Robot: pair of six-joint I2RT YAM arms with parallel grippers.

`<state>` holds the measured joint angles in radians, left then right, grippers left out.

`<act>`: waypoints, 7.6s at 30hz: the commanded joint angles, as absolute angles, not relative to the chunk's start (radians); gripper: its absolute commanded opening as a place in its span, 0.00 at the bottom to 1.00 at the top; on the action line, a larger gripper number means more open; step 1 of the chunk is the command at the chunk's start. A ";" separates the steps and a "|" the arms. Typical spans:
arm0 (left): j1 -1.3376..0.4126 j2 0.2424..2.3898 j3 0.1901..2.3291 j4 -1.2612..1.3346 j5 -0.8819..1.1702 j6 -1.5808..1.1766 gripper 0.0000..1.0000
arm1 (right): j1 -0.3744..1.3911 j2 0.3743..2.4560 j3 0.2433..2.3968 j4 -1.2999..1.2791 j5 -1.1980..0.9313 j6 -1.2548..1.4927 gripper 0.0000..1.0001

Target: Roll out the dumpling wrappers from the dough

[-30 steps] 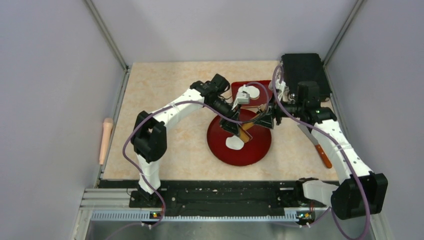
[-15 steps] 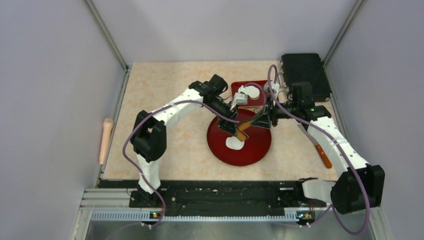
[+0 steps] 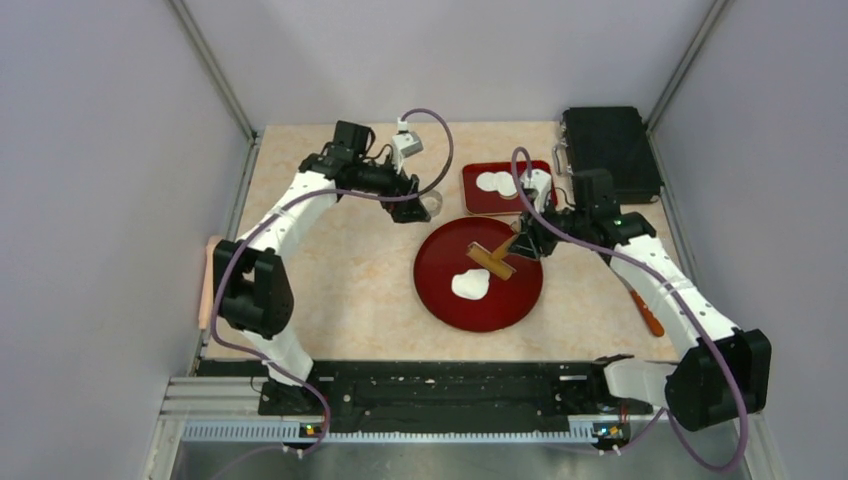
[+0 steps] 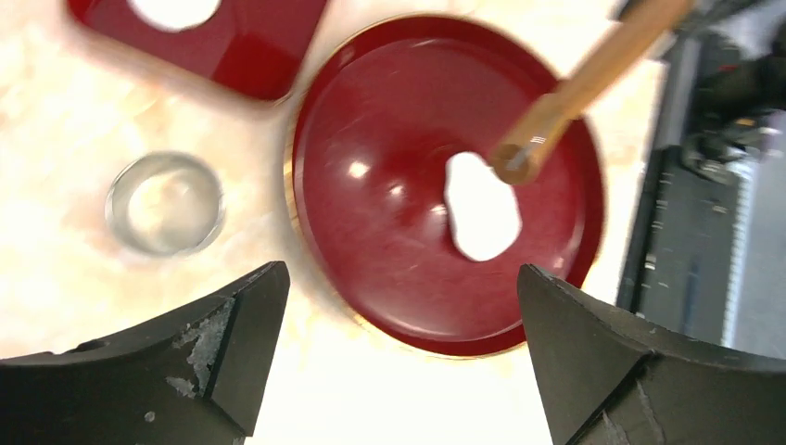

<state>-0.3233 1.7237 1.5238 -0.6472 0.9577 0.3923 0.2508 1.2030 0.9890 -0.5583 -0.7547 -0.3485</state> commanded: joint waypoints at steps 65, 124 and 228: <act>-0.462 2.129 1.474 -0.493 0.265 0.063 0.00 | 0.835 1.419 0.857 -0.455 0.020 -0.566 0.00; -0.460 2.120 1.471 -0.488 0.245 0.064 0.00 | 0.979 1.277 0.713 -0.733 -0.245 -0.666 0.00; -0.456 2.128 1.485 -0.497 0.249 0.064 0.00 | 0.966 1.367 0.737 -0.357 0.080 -0.723 0.00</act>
<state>-0.4587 2.0926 1.5108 -0.4942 0.3187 0.0326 0.9619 1.2858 0.7918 -0.2859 0.0658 -0.7231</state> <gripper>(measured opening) 0.036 0.337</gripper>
